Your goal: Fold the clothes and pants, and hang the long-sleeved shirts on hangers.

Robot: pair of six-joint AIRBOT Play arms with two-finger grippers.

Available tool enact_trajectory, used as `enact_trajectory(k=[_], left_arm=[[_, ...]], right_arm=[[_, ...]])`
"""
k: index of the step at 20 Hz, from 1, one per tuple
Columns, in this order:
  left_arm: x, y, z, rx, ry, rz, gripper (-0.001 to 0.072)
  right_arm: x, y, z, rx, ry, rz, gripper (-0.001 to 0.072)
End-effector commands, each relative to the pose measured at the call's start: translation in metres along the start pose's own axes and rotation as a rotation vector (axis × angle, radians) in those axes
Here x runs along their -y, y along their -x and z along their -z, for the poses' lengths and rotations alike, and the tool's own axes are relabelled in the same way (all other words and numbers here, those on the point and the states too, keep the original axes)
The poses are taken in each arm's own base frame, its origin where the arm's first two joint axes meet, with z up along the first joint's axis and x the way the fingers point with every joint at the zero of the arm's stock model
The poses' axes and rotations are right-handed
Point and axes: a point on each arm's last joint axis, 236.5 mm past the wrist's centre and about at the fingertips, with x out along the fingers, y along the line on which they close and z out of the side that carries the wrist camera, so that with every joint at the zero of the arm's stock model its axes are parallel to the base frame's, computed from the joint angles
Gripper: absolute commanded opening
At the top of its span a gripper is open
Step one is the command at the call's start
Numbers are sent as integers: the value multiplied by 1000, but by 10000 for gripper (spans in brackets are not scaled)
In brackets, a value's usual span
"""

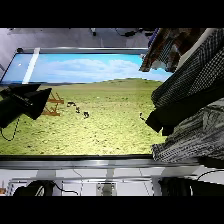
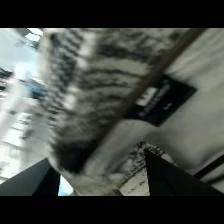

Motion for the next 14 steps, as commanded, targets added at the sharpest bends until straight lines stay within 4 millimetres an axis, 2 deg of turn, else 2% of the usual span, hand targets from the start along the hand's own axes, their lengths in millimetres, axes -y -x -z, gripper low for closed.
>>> enact_trajectory(k=[1,3,6,7,9,11,14], left_arm=[[0,0,1,-2,0,2,489],[2,0,2,-9,0,8,489],[2,0,3,-10,-1,8,489],[2,0,3,-10,0,8,489],[2,0,3,-10,-1,8,489],[2,0,3,-11,-2,7,488],[1,0,3,-12,-3,7,488]], right_arm=[[23,10,0,41,103,173,580],[14,17,3,91,192,235,580],[-33,15,33,127,385,231,581],[-60,10,51,133,475,179,581],[-110,0,106,78,643,35,580],[-149,-4,165,5,744,-101,580],[-169,-8,217,-62,846,-143,580]])
